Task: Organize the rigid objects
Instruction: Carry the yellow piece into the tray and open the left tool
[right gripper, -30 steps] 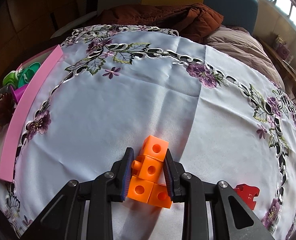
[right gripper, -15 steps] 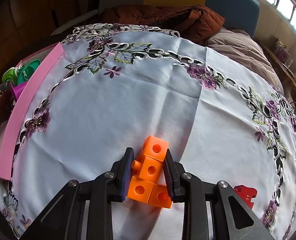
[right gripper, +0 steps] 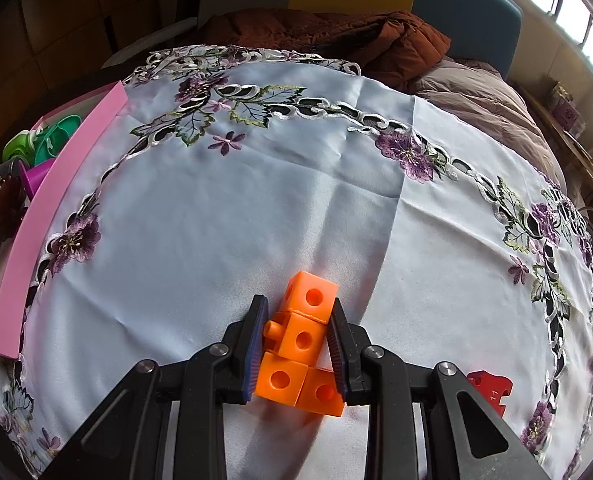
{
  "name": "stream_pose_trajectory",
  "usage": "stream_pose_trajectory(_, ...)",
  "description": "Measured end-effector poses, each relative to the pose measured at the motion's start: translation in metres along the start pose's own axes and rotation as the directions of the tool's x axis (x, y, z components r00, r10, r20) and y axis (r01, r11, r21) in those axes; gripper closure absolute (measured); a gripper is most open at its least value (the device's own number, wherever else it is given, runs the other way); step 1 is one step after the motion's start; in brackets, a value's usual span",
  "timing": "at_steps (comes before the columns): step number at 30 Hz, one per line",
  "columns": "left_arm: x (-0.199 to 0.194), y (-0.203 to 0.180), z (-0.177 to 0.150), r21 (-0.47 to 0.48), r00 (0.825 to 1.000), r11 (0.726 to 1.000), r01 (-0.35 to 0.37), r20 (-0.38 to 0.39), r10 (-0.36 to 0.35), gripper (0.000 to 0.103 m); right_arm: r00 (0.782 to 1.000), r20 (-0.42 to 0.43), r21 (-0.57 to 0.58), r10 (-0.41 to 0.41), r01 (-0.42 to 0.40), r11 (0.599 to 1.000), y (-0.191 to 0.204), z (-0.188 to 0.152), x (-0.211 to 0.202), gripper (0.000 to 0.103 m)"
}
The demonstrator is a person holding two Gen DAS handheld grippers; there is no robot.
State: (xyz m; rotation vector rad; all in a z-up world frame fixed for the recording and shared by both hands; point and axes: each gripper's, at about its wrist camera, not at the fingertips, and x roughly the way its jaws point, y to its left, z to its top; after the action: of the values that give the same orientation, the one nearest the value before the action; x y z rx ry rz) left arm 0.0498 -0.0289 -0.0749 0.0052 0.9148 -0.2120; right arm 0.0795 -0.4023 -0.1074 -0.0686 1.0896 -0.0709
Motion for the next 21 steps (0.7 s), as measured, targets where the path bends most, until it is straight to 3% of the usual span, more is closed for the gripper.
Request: stream_pose_trajectory(21, -0.039, 0.001, 0.011, -0.031, 0.992, 0.997, -0.068, 0.108, 0.071, 0.070, 1.000, 0.002, -0.007, -0.011, 0.011, 1.000, 0.001, -0.001, -0.001, 0.074)
